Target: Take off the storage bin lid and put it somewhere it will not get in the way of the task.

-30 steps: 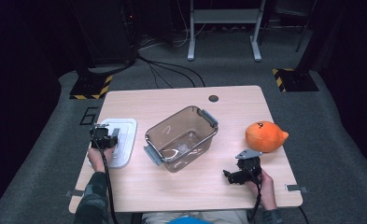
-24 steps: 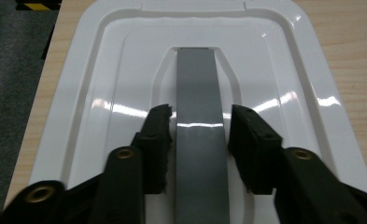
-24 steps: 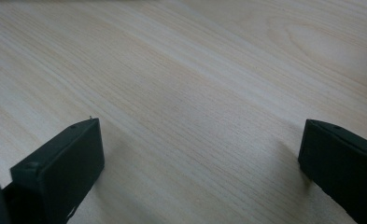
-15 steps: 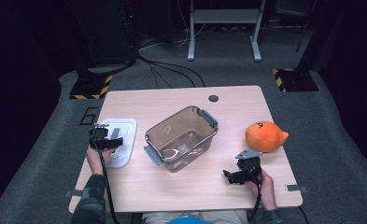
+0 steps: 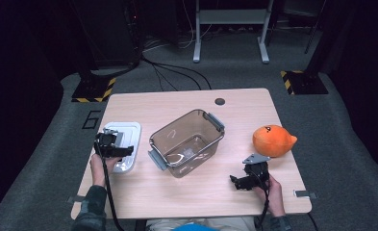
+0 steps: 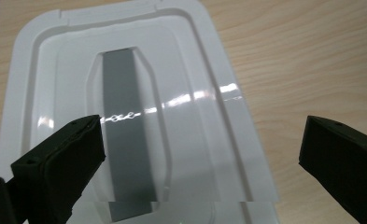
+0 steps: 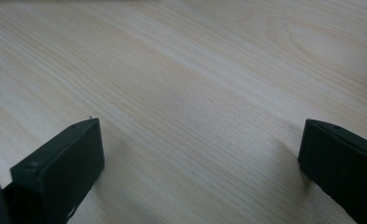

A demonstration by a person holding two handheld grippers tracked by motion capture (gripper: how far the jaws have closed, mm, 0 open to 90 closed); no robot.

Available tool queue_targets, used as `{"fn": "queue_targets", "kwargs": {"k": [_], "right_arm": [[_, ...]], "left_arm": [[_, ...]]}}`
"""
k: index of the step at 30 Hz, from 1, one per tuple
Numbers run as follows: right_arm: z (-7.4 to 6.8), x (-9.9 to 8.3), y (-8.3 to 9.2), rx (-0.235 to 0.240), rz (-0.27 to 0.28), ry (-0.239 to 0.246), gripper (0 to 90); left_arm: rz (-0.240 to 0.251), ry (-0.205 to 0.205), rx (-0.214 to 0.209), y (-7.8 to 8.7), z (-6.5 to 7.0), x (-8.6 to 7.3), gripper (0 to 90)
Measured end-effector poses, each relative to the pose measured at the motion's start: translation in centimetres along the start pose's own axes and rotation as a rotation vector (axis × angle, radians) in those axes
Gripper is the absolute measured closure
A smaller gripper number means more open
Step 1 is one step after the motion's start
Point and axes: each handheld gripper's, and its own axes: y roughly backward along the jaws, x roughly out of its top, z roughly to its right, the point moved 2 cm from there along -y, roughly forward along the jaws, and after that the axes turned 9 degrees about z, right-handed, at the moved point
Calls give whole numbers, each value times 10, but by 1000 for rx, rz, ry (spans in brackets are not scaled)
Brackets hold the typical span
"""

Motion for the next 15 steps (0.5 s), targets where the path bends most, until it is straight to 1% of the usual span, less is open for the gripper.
{"fn": "queue_targets", "kwargs": {"k": [1,2,3,6,8,9,10,11,14,15], "right_arm": [[0,0,0,0,0,2,0],[0,0,0,1,0,2,0],[0,0,0,0,0,0,0],[0,0,0,1,0,2,0],[0,0,0,1,1,2,0],[0,0,0,1,0,2,0],[0,0,0,0,0,0,0],[0,0,0,0,0,0,0],[0,0,0,1,0,1,0],[0,0,0,1,0,1,0]], "left_arm": [[2,-11,-8,2,2,-1,0],[15,-16,-15,3,3,-1,0],[12,-24,-17,5,5,-2,0],[34,-41,-34,10,10,-5,0],[50,-58,-44,13,15,-9,0],[60,-59,-51,15,17,-11,0],[58,-65,-65,16,20,-13,0],[66,-68,-69,16,22,-15,0],[56,-94,-90,19,30,-22,0],[55,-94,-98,20,32,-25,0]]}}
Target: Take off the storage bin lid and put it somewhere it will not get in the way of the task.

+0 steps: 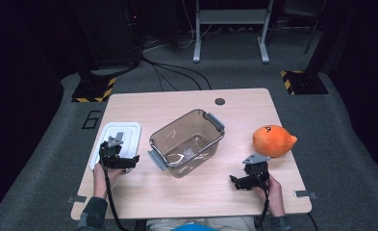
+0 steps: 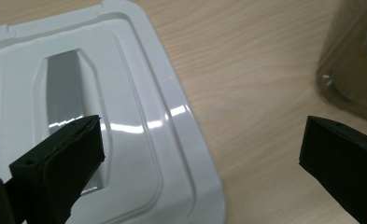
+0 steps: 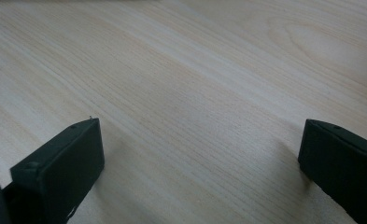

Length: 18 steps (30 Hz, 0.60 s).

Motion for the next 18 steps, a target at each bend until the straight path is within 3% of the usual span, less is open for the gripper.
{"fn": "queue_targets", "kwargs": {"k": [12,18], "right_arm": [[0,0,0,1,0,0,0],[0,0,0,2,0,4,0]], "left_arm": [[-15,-61,-67,6,34,-22,0],[4,-84,-105,9,50,-33,0]]}}
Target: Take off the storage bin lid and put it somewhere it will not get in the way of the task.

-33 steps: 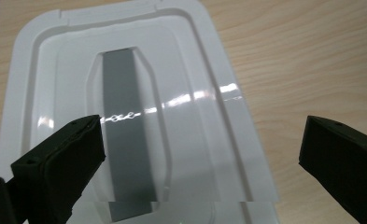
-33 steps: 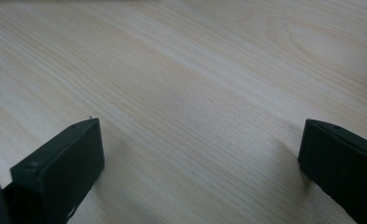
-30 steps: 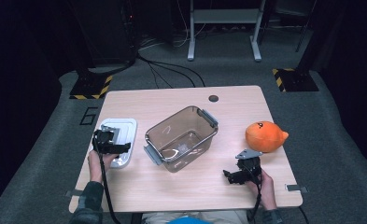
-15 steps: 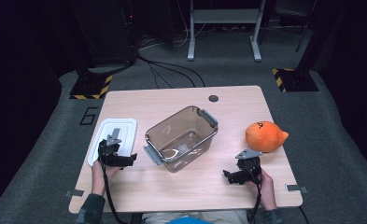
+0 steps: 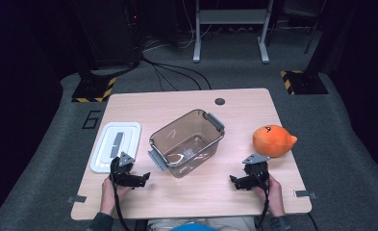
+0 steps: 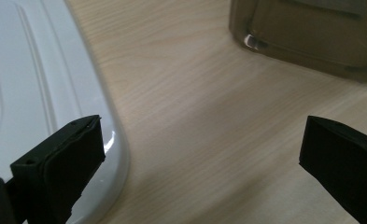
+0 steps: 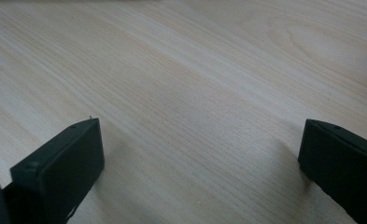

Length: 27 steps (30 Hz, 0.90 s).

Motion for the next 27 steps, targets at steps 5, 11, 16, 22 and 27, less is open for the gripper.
{"fn": "queue_targets", "kwargs": {"k": [5,11,16,22,27], "right_arm": [[0,0,0,0,0,-3,0],[0,0,0,-2,1,-4,0],[0,0,0,-1,1,-3,0],[-1,1,-1,-3,1,-13,0],[-1,1,-1,-6,2,-15,0]], "left_arm": [[0,-31,-23,-3,12,-5,0],[-8,-76,-49,-10,24,-9,0],[-18,-95,-60,-15,29,-10,0],[-27,-106,-79,-20,35,-10,0],[-4,-93,-104,-24,35,-12,0]]}}
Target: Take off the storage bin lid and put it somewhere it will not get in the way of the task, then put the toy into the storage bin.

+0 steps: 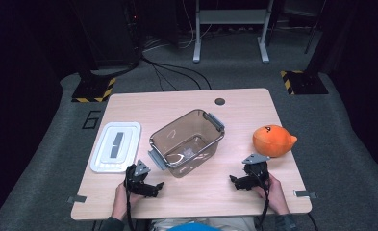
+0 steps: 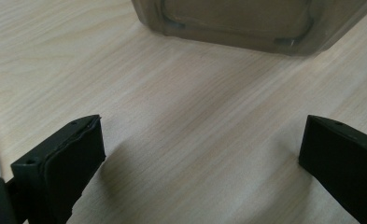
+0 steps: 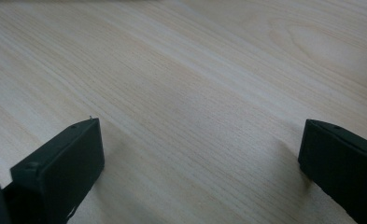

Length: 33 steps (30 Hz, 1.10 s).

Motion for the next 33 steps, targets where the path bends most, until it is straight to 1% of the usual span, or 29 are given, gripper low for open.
{"fn": "queue_targets", "kwargs": {"k": [2,3,4,5,7,8,9,10,12,13,14,16,18,19,23,24,25,27,28,31,33], "right_arm": [[-1,0,1,-8,0,-2,0],[-1,-1,1,-2,0,16,0],[-1,-1,1,4,0,11,0],[0,-2,3,17,-5,27,0],[0,-2,4,20,-7,29,0],[0,-2,4,17,-15,26,0],[0,-1,4,8,-19,14,0],[0,0,4,4,-34,19,0],[-1,3,7,-28,-28,27,30],[-2,5,9,-33,-16,26,38],[-2,7,13,-23,-3,21,45],[0,13,21,-22,25,21,46],[1,21,29,-22,39,6,45],[3,24,34,-20,52,11,45],[9,39,52,-33,80,-3,46],[11,43,56,-34,88,-2,47],[13,47,60,-41,92,-4,50],[17,54,66,-60,99,-4,51],[20,58,68,-63,104,-10,51],[27,67,73,-85,100,-9,51],[32,73,75,-86,105,-15,51]], "left_arm": [[-10,-1,-5,0,-1,0,0],[-7,9,-7,-1,-1,0,0],[-8,17,-13,-1,-1,0,0],[-14,18,-15,-1,-2,0,0],[-14,16,-15,-1,-2,0,0],[-12,17,-14,-1,-2,0,0],[-9,18,-13,-1,-2,0,0],[-9,19,-12,-1,-2,0,0],[-10,23,-11,-1,-2,0,0],[-9,25,-9,-2,-2,0,1],[-10,25,-9,-2,-2,0,1],[-10,25,-9,-2,-2,0,1],[-10,25,-9,-2,-2,0,1],[-10,25,-9,-2,-2,0,1],[-14,27,-9,-1,-2,0,1],[-12,19,-4,-1,-2,1,1],[-14,28,-8,-1,-2,0,1],[-12,19,-5,-1,-2,1,1],[-13,24,-6,-1,-2,0,1],[-18,19,-8,-1,-2,0,1],[-11,15,-6,-2,-3,1,1]]}}
